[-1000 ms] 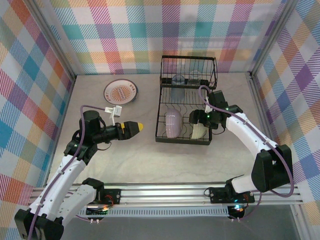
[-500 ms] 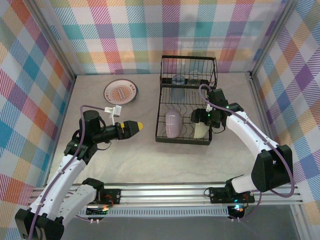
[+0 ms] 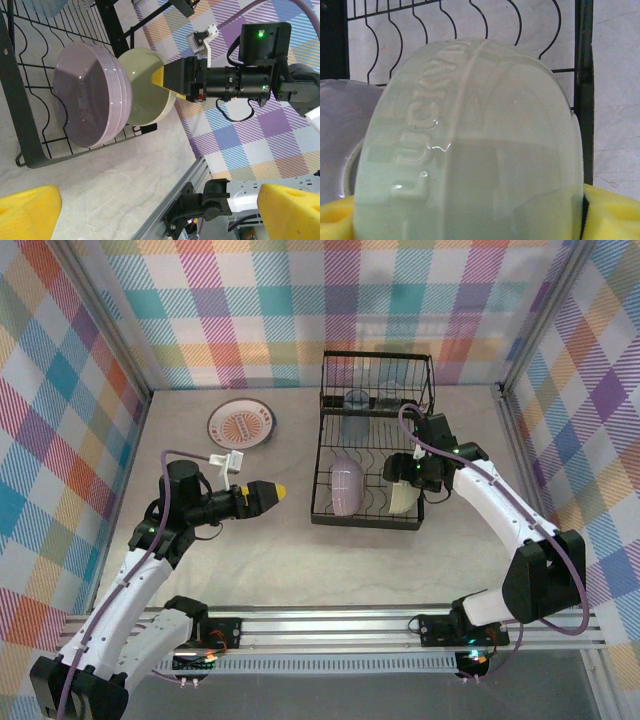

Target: Unload the mixed dishes from the dish rack

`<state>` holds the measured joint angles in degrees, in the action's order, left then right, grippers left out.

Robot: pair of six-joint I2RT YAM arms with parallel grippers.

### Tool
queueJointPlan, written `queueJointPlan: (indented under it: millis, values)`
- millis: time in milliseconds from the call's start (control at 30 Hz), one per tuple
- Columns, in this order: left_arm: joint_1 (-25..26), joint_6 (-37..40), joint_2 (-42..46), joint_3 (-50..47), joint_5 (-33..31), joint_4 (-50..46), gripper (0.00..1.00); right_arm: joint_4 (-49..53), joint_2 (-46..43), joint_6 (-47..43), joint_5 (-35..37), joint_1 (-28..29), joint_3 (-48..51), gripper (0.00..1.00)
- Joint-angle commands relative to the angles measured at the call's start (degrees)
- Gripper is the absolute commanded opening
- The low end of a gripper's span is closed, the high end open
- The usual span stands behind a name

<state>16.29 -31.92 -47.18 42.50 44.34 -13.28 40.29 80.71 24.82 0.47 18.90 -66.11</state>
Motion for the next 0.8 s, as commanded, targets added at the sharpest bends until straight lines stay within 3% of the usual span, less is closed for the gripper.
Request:
queueJointPlan:
  millis: [0,333,767]
  values:
    - [-0.82,-0.19,0.03,-0.58,0.35,1.85,1.0,-2.52,-3.6,0.58,-0.88,0.41,-3.43,0.11]
    - [-0.87,-1.99,-0.59,-1.46,0.96,4.05,1.0,-3.29,-7.21,1.26,-4.14,-1.08,-2.46,0.1]
    - [1.5,-2.54,-3.21,-0.78,0.93,4.57,1.0,-6.84,-11.67,3.25,-15.35,-7.72,1.58,0.09]
